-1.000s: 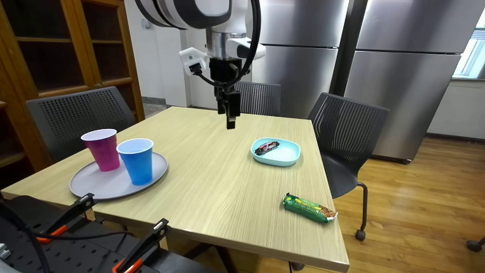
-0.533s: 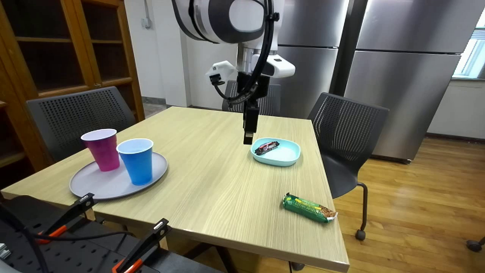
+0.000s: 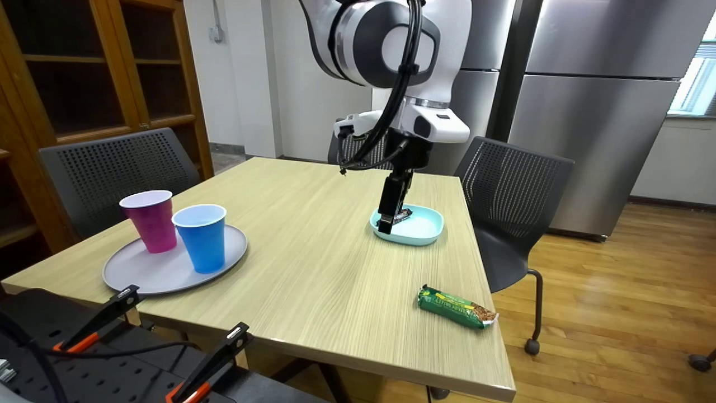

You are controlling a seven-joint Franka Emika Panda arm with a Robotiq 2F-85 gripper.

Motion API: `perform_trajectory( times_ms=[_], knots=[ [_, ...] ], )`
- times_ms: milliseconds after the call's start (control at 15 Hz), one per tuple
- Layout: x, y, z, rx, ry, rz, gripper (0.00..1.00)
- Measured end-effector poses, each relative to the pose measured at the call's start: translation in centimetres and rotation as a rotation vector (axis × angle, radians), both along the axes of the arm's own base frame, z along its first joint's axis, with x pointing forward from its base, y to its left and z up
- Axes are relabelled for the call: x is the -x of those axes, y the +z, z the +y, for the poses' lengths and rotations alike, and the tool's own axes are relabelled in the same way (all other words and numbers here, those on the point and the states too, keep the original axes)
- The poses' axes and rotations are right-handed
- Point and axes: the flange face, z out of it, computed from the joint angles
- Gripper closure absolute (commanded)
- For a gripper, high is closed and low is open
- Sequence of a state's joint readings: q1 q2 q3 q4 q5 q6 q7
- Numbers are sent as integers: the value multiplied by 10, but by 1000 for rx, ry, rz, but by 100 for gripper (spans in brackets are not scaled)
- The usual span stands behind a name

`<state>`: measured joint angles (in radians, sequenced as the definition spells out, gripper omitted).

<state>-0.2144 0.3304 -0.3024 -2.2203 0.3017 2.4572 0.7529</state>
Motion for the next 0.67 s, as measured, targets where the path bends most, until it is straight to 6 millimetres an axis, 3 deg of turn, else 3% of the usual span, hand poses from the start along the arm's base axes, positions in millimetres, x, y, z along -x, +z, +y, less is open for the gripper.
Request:
perform_trajectory(
  times_ms=[267, 667],
  knots=[
    [-9, -15, -18, 7, -75, 19, 0],
    [-22, -27, -13, 10, -53, 29, 0]
  ],
)
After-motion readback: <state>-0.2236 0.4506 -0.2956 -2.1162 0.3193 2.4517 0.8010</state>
